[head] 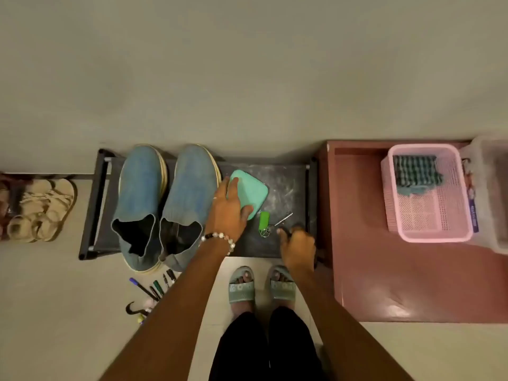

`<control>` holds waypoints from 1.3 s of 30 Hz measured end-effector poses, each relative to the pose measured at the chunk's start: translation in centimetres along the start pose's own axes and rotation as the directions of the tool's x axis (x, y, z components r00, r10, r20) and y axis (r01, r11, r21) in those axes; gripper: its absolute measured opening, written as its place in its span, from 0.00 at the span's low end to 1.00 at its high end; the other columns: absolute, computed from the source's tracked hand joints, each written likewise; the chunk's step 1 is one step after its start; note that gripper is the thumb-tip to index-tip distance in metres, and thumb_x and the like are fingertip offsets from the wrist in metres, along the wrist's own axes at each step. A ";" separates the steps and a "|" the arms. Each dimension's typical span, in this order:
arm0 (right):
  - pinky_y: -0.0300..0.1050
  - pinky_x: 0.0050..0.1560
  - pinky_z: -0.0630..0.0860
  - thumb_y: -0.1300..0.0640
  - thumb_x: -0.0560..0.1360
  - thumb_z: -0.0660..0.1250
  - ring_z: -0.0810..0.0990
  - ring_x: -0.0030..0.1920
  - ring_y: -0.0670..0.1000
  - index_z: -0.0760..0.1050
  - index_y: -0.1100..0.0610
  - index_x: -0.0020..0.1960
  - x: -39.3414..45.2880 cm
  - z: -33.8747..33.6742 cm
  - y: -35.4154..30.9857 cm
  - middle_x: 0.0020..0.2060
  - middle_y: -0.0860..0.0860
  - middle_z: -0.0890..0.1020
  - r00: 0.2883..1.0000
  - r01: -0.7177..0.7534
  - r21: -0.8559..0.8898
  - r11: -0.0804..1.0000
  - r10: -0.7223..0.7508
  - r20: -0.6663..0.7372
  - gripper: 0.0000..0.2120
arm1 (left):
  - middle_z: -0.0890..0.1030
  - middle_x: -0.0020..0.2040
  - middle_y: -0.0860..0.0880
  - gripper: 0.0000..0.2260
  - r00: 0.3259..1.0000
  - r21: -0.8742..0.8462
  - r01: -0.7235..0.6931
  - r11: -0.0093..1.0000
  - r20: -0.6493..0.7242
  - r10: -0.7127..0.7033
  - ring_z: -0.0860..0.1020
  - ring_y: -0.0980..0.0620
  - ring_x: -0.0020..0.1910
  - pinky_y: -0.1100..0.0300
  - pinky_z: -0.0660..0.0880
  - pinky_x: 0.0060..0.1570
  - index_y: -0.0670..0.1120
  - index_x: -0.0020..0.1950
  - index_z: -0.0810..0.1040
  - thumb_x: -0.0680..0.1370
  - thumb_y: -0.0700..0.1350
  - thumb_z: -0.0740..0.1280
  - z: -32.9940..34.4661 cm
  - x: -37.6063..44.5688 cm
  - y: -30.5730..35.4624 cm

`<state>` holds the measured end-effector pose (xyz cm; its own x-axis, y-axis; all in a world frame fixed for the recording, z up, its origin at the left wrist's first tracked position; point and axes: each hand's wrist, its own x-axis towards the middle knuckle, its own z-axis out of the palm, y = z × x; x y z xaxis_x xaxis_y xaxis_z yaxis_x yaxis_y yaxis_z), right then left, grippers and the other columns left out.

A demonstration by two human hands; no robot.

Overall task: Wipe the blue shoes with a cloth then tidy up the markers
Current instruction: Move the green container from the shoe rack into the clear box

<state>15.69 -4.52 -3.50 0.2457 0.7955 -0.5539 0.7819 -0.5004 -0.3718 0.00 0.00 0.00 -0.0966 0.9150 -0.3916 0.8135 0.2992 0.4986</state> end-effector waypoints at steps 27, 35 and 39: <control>0.41 0.30 0.80 0.61 0.80 0.59 0.80 0.39 0.55 0.75 0.65 0.49 -5.1 -15.5 2.4 0.43 0.60 0.77 0.829 -0.450 0.792 -0.414 0.136 0.542 0.09 | 0.79 0.55 0.44 0.28 0.867 -0.642 0.496 0.585 0.319 -0.384 0.80 0.44 0.50 0.43 0.79 0.51 0.43 0.62 0.69 0.67 0.47 0.77 -2.2 -1.9 10.6; 0.41 0.36 0.80 0.65 0.79 0.59 0.79 0.44 0.55 0.75 0.64 0.51 -3.7 -28.4 13.9 0.47 0.60 0.79 0.876 -0.123 0.833 -0.540 0.335 0.347 0.07 | 0.81 0.54 0.37 0.24 0.867 -0.685 0.473 0.553 0.473 -0.155 0.81 0.41 0.48 0.49 0.80 0.41 0.37 0.61 0.75 0.67 0.42 0.74 0.5 -0.2 29.7; 0.40 0.40 0.80 0.67 0.79 0.58 0.80 0.44 0.54 0.75 0.63 0.48 -0.4 -33.1 18.7 0.44 0.58 0.80 0.880 -0.012 0.893 -0.450 0.419 0.223 0.08 | 0.82 0.50 0.38 0.19 0.849 -0.644 0.433 0.630 0.527 -0.045 0.82 0.37 0.45 0.34 0.77 0.46 0.40 0.57 0.77 0.69 0.44 0.75 4.5 1.7 39.2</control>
<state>49.20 -2.87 14.37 0.4160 0.4146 -0.8094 -0.8664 -0.0898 -0.4913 34.27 12.09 15.42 0.1837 0.6207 -0.7622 0.1015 0.7593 0.6428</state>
